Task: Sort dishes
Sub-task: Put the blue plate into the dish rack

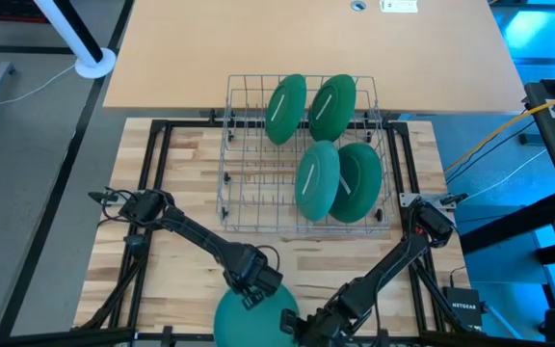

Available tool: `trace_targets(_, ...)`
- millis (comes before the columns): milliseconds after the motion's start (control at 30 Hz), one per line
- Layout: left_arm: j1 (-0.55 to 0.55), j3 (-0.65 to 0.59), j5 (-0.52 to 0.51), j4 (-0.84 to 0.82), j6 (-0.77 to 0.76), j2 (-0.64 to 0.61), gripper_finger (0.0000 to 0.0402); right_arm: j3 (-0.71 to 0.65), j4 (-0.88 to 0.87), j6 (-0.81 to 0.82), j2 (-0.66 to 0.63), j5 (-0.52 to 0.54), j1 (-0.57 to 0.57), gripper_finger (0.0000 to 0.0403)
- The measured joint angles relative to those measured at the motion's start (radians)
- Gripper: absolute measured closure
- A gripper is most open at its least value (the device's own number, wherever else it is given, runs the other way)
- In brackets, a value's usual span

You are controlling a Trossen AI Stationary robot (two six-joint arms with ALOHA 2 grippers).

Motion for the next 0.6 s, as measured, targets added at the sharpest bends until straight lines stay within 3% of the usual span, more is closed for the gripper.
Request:
trace_targets(167, 0.0, 0.001, 0.044, 0.018, 0.002, 0.0, 0.0402, 0.0, -0.033, 0.021, 0.002, -0.065, 0.0, 0.039)
trace_targets(600, 0.005, 0.021, 0.083, -0.062, 0.102, -0.023, 0.0402, 0.0, -0.029, 0.047, 0.002, -0.059, 0.0, 0.0392)
